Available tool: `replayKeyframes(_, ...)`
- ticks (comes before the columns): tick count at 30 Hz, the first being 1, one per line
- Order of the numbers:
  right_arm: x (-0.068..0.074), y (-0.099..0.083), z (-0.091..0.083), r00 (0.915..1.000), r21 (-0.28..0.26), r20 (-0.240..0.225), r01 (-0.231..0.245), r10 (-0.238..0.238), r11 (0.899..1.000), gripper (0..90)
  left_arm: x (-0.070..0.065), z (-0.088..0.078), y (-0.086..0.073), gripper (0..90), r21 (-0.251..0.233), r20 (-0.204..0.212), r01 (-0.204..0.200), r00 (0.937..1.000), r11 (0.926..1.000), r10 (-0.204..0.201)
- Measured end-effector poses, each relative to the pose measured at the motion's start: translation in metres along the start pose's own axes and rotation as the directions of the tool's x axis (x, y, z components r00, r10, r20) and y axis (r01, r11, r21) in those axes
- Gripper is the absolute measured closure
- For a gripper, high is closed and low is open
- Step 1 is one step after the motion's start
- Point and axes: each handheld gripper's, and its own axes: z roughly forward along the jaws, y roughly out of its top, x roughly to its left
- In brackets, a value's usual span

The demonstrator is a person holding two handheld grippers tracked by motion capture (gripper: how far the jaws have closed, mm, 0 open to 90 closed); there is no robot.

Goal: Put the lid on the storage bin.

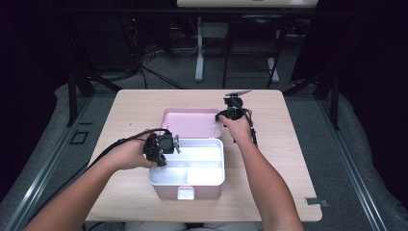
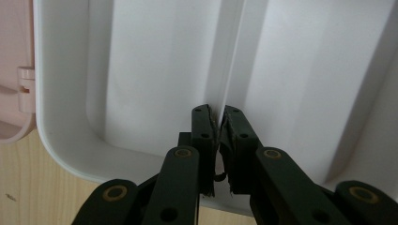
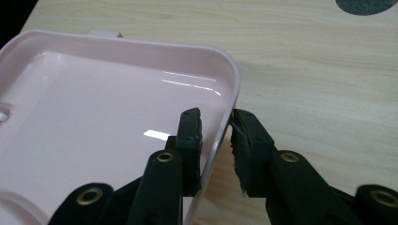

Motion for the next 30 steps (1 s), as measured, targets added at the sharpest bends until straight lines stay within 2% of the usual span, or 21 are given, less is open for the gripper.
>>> replayKeyframes(5,0.008,0.006,-0.007,0.9987,0.011,0.043,0.029,-0.03,1.0,77.9,0.0,-0.001,0.001,83.9,0.014,-0.004,-0.007,1.0,0.9999,0.008)
replayKeyframes(8,0.01,0.008,-0.011,0.9992,0.008,0.039,0.009,-0.01,1.0,79.4,0.0,0.0,0.0,83.9,0.004,-0.001,-0.007,1.0,1.0,0.007)
replayKeyframes(15,0.011,0.008,-0.016,0.9991,0.0,0.041,0.006,-0.006,1.0,81.0,0.0,0.0,0.0,83.9,0.0,-0.006,-0.006,1.0,1.0,0.006)
replayKeyframes(22,0.018,0.008,-0.029,0.9987,-0.059,0.046,0.026,-0.023,0.998,82.7,-0.001,0.0,-0.001,83.9,-0.003,-0.008,-0.002,1.0,1.0,0.002)
replayKeyframes(30,0.026,0.007,-0.054,0.9984,-0.151,0.027,0.054,-0.05,0.987,84.9,-0.001,0.0,-0.001,83.9,-0.007,-0.009,-0.001,1.0,1.0,0.001)
